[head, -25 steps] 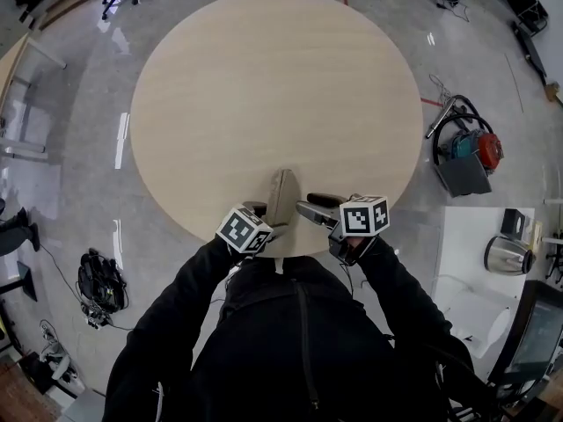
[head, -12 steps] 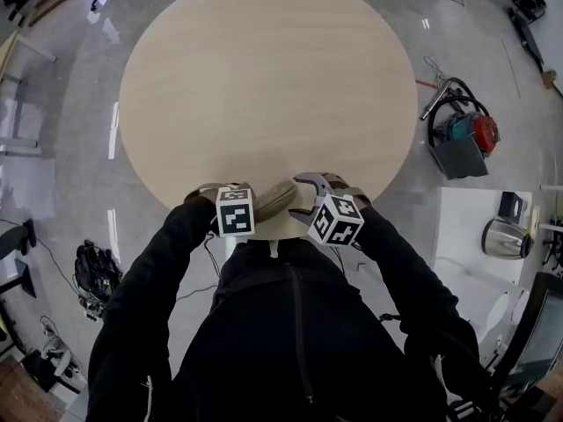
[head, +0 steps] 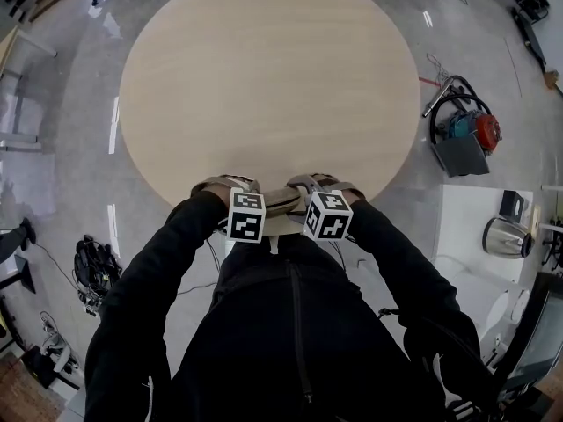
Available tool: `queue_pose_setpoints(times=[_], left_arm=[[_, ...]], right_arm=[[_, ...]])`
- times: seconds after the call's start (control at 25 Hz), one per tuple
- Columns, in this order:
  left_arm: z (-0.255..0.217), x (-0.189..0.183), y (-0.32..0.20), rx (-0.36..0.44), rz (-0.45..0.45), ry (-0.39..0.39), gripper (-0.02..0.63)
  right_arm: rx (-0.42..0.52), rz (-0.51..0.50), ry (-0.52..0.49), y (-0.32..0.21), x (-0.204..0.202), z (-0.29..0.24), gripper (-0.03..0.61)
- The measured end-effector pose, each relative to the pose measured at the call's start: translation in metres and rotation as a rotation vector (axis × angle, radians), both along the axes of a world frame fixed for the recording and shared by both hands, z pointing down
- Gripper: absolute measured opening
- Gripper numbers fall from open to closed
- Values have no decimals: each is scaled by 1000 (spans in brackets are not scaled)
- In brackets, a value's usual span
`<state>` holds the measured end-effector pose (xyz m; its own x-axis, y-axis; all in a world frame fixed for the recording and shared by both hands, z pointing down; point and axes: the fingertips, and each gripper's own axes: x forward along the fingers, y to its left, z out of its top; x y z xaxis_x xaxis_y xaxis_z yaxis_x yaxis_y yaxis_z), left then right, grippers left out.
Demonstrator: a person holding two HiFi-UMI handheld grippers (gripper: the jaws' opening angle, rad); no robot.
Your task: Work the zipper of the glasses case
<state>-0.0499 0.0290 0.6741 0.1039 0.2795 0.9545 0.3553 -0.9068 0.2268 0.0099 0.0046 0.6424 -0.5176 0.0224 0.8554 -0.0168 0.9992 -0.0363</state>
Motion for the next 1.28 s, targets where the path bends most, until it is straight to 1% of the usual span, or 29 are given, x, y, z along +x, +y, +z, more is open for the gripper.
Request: queue_pose_setpoints(times=[0.04,0.12,0.2,0.28,0.36,0.4,0.48,0.56,0.68,0.76,0.8,0.88,0.96,1.04,1.12,1.2,1.28], left_arm=[[0,3,0,-2,-36,15,314],[0,12,-1,14,-98,46,344],[3,25,-4,65,-128,74,360],[12,33,-5,125,-141,80,374],[21,38,-6,157,-177,84,387],[24,40,-7,159,-212,93,385],[26,41,-9,145,-290,118,373],[24,40,-13,114,-368,143,345],[23,32,-19,30,-531,165,341],[15,24,-25,-57,-664,206,339],[6,22,-28,-113,-732,243,339],[-21,19,-35,-251,-851,346,337],[-58,18,-39,-403,-932,469,337],[-97,16,-46,-533,-975,591,337],[-132,12,-54,-617,-996,695,337],[-162,7,-62,-660,-1001,780,337],[-190,4,-67,-674,-996,851,337]], right_arm=[[-11,13,-5,-1,-2,-1,310],[-39,41,-17,-1,-5,-2,310],[-78,71,-31,0,-7,-2,310],[-132,105,-43,2,-10,-2,310],[-175,140,-54,2,-10,-2,310],[-183,156,-60,2,-10,-2,310],[-169,190,-84,-2,-8,-4,310],[-138,249,-147,-11,-6,-13,310],[-150,410,-264,-24,6,-29,310],[-162,513,-323,-33,16,-41,310],[-163,549,-348,-38,20,-47,310],[-160,594,-401,-44,24,-64,310],[-145,613,-465,-49,24,-87,310],[-118,620,-541,-52,21,-114,310],[-85,615,-610,-56,13,-144,310],[-45,596,-660,-62,0,-173,310],[14,583,-694,-70,-13,-201,310]])
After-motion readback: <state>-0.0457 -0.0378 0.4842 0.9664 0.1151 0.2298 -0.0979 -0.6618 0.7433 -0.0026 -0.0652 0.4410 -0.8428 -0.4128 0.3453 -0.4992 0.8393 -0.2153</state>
